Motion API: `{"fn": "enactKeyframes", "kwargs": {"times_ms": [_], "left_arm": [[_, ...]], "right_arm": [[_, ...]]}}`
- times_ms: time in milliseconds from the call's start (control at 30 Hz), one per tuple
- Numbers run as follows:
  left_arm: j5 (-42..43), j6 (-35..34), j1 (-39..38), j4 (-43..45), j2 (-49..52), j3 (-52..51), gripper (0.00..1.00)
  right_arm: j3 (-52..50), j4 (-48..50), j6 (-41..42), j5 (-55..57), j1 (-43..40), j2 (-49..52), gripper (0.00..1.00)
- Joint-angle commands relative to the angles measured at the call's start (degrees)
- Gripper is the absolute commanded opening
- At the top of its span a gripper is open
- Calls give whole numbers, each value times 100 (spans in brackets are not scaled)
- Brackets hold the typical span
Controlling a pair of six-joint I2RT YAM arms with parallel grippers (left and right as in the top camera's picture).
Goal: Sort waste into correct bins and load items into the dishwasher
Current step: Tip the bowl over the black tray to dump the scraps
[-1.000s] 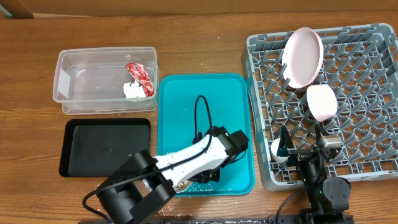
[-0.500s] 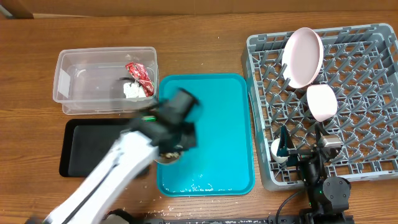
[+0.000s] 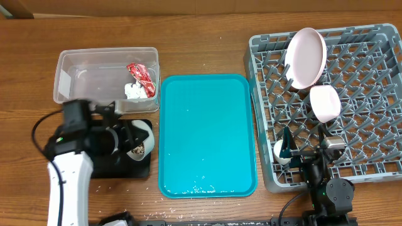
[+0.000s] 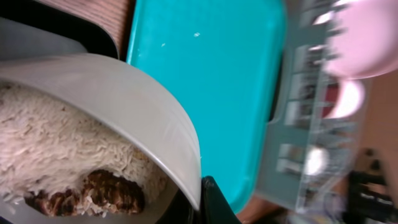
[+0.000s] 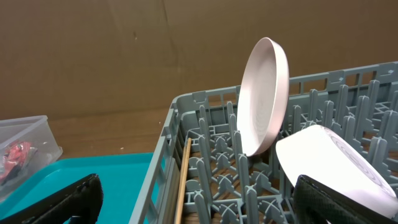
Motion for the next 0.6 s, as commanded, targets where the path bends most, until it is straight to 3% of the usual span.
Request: {"fn": "enactKeyframes", "kwargs": {"times_ms": [0,200,433,567], "left_arm": [[2061,1622,999,-20,-33,-330,4],[2675,2999,1947,-15,190,-748,4],[3600,4457,2004,-435,505,-852,4],[3539,4905,2216,-769,507,-852,4]], "right_arm": [[-59,37,-15,-7,-22,-55,100],[-59,37,-15,-7,-22,-55,100],[-57,37,-15,-7,-22,-55,100],[-59,37,-15,-7,-22,-55,100]]}}
